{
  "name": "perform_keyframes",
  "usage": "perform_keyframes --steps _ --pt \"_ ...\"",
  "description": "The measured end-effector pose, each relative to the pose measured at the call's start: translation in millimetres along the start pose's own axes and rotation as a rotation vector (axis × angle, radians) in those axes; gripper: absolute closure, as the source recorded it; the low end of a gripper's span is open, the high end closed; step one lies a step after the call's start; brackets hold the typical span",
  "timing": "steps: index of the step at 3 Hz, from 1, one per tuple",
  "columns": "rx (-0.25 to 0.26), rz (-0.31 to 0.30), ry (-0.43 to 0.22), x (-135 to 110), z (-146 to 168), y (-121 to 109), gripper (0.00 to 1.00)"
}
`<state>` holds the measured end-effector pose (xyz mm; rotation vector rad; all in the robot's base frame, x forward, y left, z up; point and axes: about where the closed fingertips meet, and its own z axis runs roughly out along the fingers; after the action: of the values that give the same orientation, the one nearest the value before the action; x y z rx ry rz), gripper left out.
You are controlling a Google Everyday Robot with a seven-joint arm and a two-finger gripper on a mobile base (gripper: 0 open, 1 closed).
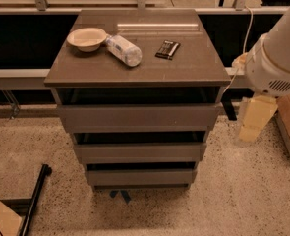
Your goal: Open bottom drawer
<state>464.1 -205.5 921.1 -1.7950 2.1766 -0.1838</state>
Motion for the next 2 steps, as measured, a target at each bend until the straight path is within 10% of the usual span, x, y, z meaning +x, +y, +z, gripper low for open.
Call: perform_keyframes --steps 2 --pt "0.022 -0.103 -0.115 -3 68 2 0.00"
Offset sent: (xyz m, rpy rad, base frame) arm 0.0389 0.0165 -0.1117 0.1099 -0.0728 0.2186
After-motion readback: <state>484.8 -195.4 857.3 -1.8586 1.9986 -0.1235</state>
